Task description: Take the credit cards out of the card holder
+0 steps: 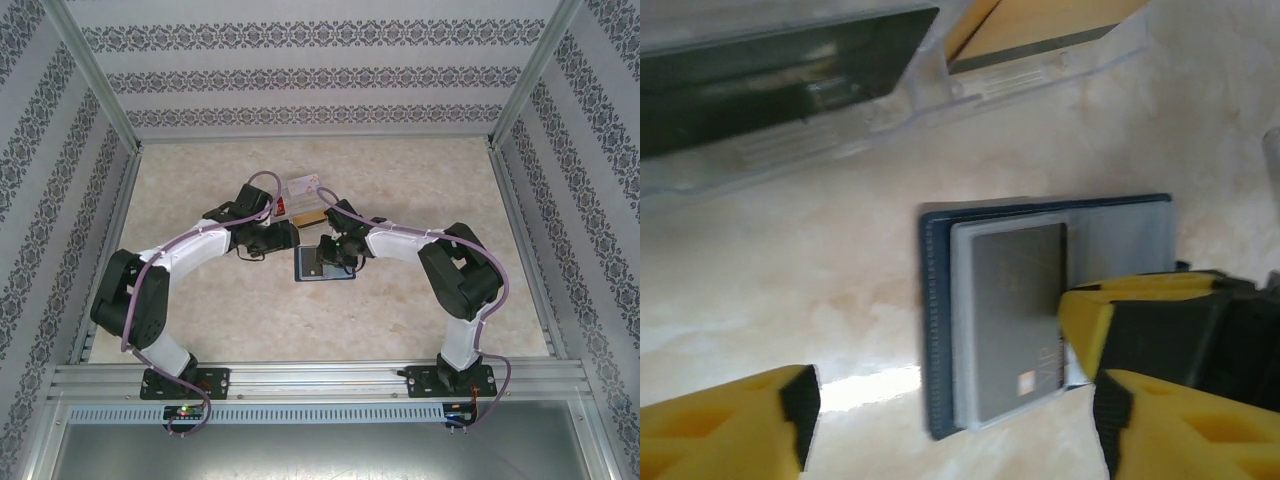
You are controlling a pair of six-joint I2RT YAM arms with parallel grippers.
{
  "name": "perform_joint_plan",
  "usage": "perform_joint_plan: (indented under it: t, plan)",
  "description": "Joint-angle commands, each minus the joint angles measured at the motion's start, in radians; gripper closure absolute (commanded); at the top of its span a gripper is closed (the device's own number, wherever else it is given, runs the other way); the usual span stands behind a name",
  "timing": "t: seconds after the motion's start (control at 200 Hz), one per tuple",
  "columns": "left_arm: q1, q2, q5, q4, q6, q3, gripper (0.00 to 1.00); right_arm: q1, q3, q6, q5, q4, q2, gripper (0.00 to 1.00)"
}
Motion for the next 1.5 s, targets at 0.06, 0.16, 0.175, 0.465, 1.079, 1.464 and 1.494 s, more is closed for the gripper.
perform_joint_plan:
  t: [0.06, 0.16, 0.175, 0.465, 1.079, 1.464, 1.494]
  plan:
    - [-0.035, 0.044, 0.058, 0.091, -0.083, 0.0, 0.44, -0.01, -0.029, 0.002, -0.02, 0.023, -0.038, 0.8]
    - [-0.043, 0.078, 0.067, 0.093, -0.095, 0.006, 0.54, -0.014, -0.042, 0.002, -0.01, 0.023, -0.049, 0.81]
    - [-0.043, 0.083, 0.07, 0.096, -0.097, 0.006, 0.55, -0.013, -0.045, 0.003, -0.01, 0.027, -0.05, 0.81]
    - [-0.06, 0.153, 0.116, 0.105, -0.095, 0.028, 0.72, -0.024, -0.079, 0.016, -0.02, 0.064, -0.07, 0.8]
    - [-0.063, 0.254, 0.103, 0.002, -0.009, 0.079, 0.89, -0.048, -0.122, 0.028, -0.086, 0.132, -0.064, 0.8]
    - [-0.063, 0.295, 0.056, -0.052, 0.05, 0.068, 0.92, -0.062, -0.151, 0.034, -0.149, 0.195, -0.054, 0.8]
    - [-0.063, 0.297, 0.051, -0.055, 0.053, 0.066, 0.93, -0.062, -0.152, 0.035, -0.151, 0.199, -0.054, 0.8]
